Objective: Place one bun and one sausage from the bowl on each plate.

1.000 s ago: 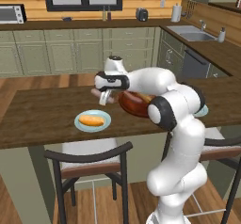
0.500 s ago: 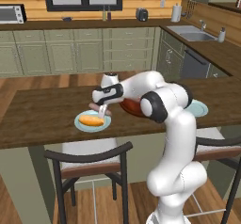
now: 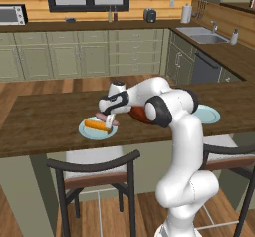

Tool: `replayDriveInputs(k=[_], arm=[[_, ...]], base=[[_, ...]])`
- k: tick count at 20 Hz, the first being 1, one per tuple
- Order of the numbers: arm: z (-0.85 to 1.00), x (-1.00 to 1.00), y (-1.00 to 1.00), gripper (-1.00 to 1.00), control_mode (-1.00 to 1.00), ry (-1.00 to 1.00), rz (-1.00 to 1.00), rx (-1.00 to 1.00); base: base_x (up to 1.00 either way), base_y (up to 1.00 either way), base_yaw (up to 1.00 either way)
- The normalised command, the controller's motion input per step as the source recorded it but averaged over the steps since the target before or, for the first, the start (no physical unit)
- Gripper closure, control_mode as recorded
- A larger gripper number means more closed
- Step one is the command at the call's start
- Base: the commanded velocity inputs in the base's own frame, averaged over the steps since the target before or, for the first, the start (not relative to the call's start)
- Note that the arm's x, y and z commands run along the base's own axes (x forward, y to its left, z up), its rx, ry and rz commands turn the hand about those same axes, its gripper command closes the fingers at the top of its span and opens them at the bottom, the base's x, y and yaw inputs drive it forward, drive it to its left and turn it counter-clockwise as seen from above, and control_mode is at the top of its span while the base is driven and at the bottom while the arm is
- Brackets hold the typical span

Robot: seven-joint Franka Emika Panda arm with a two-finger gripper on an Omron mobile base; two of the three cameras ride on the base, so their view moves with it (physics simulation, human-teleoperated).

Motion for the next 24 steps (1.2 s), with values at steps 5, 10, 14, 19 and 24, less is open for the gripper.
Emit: replayDriveInputs(k=[5,10,14,19,24], arm=[[-0.44,0.68,0.23,1.00,-1.00,0.19,0.00,0.00],[-0.29,0.48,0.60,-1.00,-1.00,0.04,0.00,0.00],[-0.17,0.05,0.51,-1.00,-1.00,0.00,0.00,0.00],[0.02,-0.27,0.13,-1.00,-1.00,-0.16,0.01,0.00],[0.42,-0.50,-0.05,-1.00,-1.00,-0.21,0.02,0.05]], base=[[0.00,0.00,0.00],[0.00,0.00,0.00],[0.00,0.00,0.00],[0.00,0.00,0.00],[0.00,0.00,0.00]])
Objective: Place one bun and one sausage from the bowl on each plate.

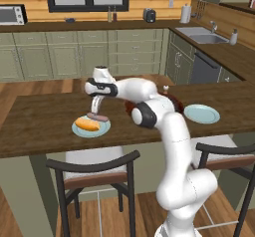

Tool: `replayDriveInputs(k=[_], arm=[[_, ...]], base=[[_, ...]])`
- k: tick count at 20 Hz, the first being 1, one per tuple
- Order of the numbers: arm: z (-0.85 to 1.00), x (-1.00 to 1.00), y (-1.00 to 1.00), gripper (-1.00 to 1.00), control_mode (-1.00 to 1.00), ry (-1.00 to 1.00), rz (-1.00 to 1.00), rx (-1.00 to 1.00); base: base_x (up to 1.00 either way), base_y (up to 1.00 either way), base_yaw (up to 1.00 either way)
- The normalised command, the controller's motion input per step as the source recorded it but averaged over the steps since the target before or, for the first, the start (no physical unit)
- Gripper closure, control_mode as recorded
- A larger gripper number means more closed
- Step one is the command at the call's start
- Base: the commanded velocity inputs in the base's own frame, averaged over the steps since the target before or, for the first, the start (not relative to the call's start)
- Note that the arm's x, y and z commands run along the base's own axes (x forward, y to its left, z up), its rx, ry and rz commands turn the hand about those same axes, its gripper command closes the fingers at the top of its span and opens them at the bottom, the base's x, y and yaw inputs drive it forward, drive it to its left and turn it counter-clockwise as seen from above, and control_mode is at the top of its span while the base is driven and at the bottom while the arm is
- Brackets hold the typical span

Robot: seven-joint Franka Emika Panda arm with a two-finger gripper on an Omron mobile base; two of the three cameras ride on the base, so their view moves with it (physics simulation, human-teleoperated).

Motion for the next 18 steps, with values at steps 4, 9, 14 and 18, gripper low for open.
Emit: replayDriveInputs(k=[4,9,14,18], arm=[[0.76,-0.92,-0.62,-1.00,-1.00,-0.43,-0.13,0.01],[0.20,-0.79,-0.77,-1.00,-1.00,-0.68,-0.18,-0.02],[0.68,-0.40,-0.85,-1.00,-1.00,-0.38,-0.29,0.05],[1.00,-0.06,-0.99,-1.00,-1.00,0.25,-0.53,0.22]], base=[[0.00,0.00,0.00],[0.00,0.00,0.00],[0.00,0.00,0.00],[0.00,0.00,0.00]])
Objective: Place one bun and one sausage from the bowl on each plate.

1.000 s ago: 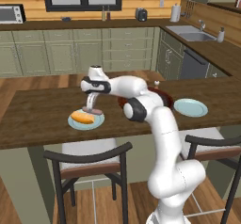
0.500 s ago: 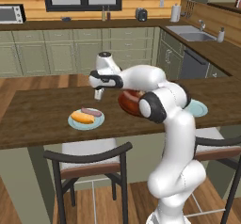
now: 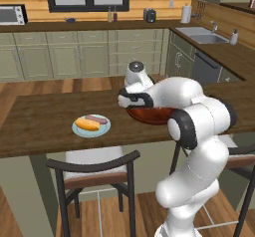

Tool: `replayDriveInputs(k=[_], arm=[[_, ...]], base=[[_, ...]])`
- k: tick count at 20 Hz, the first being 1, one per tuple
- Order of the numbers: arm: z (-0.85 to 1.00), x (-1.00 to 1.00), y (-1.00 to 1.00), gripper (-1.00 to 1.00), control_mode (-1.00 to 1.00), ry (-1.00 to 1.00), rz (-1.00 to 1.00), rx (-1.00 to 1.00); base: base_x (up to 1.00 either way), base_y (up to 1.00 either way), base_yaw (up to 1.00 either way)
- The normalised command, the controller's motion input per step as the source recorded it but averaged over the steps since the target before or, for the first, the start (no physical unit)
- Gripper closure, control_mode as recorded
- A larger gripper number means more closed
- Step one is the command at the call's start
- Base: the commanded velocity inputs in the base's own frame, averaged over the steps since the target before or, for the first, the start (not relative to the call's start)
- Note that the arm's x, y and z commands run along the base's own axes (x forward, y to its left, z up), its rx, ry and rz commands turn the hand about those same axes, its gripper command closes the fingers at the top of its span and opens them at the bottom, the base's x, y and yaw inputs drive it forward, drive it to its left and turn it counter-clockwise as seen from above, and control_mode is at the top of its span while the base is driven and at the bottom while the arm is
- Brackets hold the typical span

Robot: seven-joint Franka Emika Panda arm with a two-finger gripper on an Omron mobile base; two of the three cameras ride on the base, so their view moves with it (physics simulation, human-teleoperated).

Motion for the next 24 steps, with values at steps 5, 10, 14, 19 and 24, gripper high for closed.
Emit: replayDriveInputs(k=[5,10,14,19,24], arm=[[0.67,-0.11,-1.00,-1.00,-1.00,0.51,-0.49,0.25],[-0.33,-0.01,-0.98,-1.00,-1.00,0.12,-0.37,0.03],[-0.71,0.00,-0.72,-1.00,-1.00,-0.22,-0.26,0.00],[-0.66,0.02,-0.56,-1.00,-1.00,-0.07,-0.20,0.02],[-0.53,0.55,-0.21,-1.00,-1.00,0.00,-0.01,0.09]], base=[[0.00,0.00,0.00],[0.00,0.00,0.00],[0.00,0.00,0.00],[0.00,0.00,0.00],[0.00,0.00,0.00]])
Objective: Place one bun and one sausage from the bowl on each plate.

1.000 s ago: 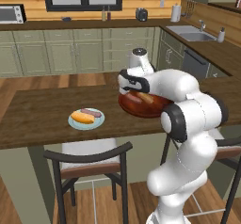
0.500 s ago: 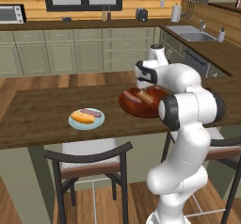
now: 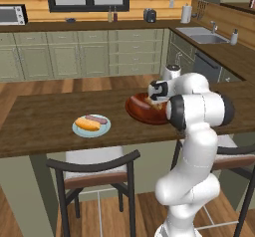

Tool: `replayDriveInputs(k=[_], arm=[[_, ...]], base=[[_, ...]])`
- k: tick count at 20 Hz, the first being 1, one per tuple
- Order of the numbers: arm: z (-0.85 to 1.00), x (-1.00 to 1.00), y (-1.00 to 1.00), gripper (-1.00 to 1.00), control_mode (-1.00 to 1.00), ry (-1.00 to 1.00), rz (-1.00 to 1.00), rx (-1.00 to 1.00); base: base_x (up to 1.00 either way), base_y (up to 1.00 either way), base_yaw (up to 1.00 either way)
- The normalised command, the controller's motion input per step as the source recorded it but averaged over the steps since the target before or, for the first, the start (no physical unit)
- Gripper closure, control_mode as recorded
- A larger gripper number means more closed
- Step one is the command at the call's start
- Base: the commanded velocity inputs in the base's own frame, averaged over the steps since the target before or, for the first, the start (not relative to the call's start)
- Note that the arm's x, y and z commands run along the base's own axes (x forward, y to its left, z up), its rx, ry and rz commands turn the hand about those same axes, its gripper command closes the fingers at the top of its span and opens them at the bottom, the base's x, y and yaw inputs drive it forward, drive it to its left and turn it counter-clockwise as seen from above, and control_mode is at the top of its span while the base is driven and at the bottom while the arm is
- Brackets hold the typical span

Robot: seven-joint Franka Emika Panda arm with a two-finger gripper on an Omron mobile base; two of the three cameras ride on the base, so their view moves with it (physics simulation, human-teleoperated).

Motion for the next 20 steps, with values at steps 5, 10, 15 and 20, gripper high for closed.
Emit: replayDriveInputs(k=[5,10,15,20], arm=[[-0.37,0.72,-0.01,-1.00,-1.00,0.00,0.03,0.01],[-0.21,0.65,0.00,-1.00,-1.00,0.00,0.10,0.00],[-0.28,0.37,0.00,-1.00,-1.00,-0.04,0.09,0.00],[-0.67,0.15,0.00,-1.00,-1.00,-0.01,0.06,-0.01]], base=[[0.00,0.00,0.00],[0.00,0.00,0.00],[0.00,0.00,0.00],[0.00,0.00,0.00]])
